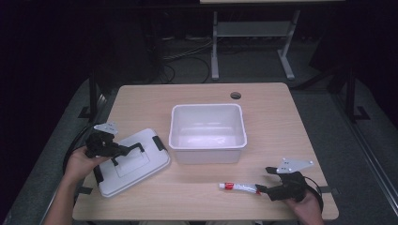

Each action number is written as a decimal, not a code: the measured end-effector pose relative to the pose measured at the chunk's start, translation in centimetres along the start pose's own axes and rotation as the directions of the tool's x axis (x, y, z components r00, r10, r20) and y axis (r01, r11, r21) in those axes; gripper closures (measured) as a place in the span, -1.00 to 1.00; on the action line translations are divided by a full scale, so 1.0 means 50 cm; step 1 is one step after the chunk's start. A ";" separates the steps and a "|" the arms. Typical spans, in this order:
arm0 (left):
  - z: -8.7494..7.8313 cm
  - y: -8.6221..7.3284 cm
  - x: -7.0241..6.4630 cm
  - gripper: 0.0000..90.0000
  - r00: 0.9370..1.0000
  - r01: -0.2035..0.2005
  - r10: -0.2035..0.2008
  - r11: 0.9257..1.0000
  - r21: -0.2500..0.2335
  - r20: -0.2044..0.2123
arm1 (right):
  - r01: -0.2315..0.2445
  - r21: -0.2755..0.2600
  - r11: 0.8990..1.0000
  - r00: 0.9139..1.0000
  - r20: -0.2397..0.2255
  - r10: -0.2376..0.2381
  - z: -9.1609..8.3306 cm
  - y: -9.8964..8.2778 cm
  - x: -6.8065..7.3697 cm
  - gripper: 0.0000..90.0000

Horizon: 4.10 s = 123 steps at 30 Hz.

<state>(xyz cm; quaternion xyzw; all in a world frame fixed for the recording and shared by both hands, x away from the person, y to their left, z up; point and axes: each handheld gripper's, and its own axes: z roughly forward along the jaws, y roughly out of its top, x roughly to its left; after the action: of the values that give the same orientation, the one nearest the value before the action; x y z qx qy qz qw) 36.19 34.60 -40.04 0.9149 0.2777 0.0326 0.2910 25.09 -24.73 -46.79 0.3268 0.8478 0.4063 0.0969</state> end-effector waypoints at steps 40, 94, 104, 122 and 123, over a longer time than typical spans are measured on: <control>-0.067 -0.025 -0.031 0.37 0.998 0.018 -0.028 0.990 -0.137 -0.065 | 0.007 0.002 1.000 1.000 0.012 -0.007 -0.006 0.010 0.006 -0.55; -0.025 -0.031 -0.125 0.10 0.991 -0.090 0.078 0.990 -0.107 -0.106 | 0.207 0.161 0.965 0.973 -0.137 -0.185 0.014 0.107 0.077 -0.67; -0.029 -0.034 -0.122 0.05 0.993 -0.081 0.069 0.988 -0.129 -0.098 | 0.246 0.213 0.946 0.961 -0.179 -0.210 0.043 0.115 0.080 -0.67; -0.029 -0.038 -0.120 0.03 0.993 -0.072 0.059 0.989 -0.129 -0.097 | 0.330 0.255 0.909 0.931 -0.245 -0.269 0.080 0.129 0.081 -0.33; -0.029 -0.038 -0.120 0.03 0.993 -0.072 0.059 0.989 -0.130 -0.098 | 0.332 0.256 0.908 0.931 -0.246 -0.271 0.081 0.129 0.081 -0.32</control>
<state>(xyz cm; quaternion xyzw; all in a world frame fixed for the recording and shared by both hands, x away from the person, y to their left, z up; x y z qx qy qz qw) 29.91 33.45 -39.28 0.8996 0.2581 0.1035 0.3367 26.79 -16.68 -44.17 0.1584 0.9444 0.2875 0.0215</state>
